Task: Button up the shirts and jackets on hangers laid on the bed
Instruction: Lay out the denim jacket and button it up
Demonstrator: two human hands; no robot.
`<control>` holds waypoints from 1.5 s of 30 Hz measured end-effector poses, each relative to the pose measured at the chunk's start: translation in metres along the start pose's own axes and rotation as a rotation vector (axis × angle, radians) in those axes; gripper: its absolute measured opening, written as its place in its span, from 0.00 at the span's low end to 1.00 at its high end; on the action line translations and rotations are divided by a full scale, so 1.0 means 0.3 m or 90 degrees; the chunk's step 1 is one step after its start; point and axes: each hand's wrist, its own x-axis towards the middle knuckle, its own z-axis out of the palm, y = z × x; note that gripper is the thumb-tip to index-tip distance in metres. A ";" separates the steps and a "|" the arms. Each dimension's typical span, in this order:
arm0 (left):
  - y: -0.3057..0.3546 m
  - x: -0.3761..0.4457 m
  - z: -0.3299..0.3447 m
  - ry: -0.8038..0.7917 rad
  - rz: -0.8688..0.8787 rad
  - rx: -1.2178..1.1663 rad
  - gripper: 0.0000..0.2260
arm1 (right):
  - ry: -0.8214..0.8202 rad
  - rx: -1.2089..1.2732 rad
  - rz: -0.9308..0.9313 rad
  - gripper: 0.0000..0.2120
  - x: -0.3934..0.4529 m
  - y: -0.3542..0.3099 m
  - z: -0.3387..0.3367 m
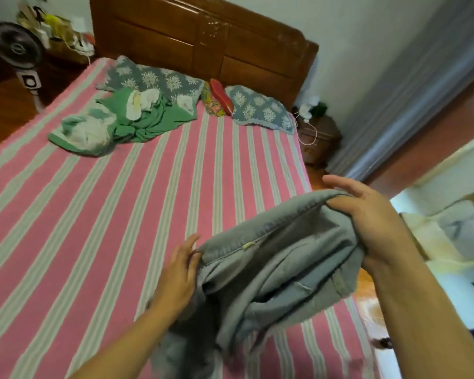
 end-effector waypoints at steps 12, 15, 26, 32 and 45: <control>0.313 0.003 -0.331 0.097 0.492 0.451 0.18 | 0.060 0.114 -0.131 0.13 -0.197 -0.221 -0.240; 0.332 -0.046 -0.282 0.169 0.330 0.537 0.29 | 0.039 0.084 -0.171 0.12 -0.254 -0.230 -0.273; 0.623 -0.289 -0.416 0.353 -0.148 0.258 0.10 | 0.219 -0.567 -0.191 0.12 -0.242 -0.076 -0.439; 0.883 -0.264 -0.636 0.346 -0.197 0.214 0.12 | 0.092 -0.764 -0.100 0.17 -0.231 0.028 -0.415; 0.605 0.180 -0.579 0.399 -0.132 -0.123 0.16 | -0.026 0.288 0.099 0.10 0.076 0.063 0.132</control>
